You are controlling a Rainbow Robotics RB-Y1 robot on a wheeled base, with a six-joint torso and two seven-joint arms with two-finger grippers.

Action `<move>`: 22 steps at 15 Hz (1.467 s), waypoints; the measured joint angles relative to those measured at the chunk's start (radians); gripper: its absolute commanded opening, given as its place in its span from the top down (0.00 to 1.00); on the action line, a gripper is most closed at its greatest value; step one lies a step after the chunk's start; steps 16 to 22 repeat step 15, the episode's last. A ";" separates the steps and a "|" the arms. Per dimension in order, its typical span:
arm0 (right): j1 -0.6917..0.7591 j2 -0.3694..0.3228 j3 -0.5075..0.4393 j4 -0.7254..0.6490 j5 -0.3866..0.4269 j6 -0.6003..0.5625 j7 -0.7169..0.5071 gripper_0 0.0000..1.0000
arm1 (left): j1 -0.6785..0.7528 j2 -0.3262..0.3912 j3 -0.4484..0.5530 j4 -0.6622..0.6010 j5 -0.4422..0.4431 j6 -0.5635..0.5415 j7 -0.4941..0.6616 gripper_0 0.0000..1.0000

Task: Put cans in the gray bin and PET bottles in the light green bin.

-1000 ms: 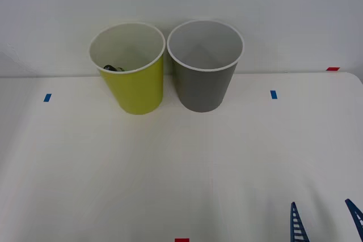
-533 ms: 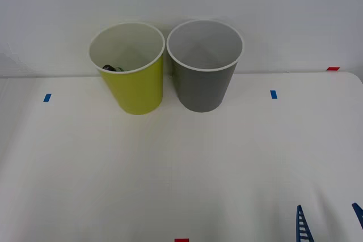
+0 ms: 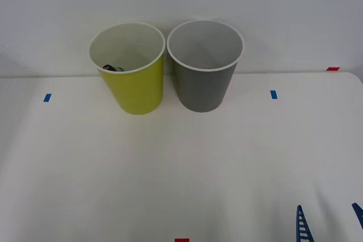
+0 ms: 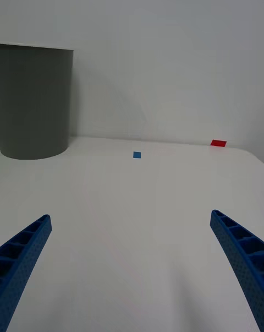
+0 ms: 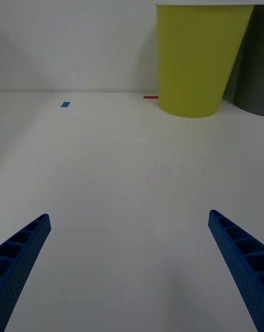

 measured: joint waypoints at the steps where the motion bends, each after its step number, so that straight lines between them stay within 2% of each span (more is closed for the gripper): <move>1: 0.000 0.000 0.000 0.000 0.000 0.000 0.000 0.00 | 0.000 0.000 0.000 0.000 0.000 0.000 0.000 0.00; 22: 0.000 0.000 0.000 0.000 0.000 0.000 0.000 0.00 | 0.000 0.000 0.000 0.000 0.000 0.000 0.000 0.00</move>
